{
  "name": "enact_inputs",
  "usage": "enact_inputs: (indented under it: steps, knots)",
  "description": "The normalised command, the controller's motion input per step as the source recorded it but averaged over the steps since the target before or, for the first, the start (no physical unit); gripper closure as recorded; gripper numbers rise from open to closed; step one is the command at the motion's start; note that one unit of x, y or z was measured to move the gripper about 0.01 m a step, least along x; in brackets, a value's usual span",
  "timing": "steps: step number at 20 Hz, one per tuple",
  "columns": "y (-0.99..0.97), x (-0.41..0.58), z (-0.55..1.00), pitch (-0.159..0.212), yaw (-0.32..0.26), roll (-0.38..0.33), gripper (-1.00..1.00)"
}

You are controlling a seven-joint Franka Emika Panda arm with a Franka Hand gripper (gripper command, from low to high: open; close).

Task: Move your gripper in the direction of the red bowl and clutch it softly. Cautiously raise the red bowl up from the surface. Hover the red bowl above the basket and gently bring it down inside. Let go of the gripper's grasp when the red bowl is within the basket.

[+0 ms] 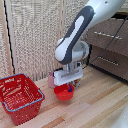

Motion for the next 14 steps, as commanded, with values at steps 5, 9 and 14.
enact_inputs:
  steps: [5,9,14]
  knots:
    - [0.19,0.251,0.7,0.09,0.002,0.101,1.0]
    - [0.19,0.396,0.83,0.022,-0.025,0.035,1.0]
    - [0.18,0.502,0.92,0.0,-0.031,0.015,1.0]
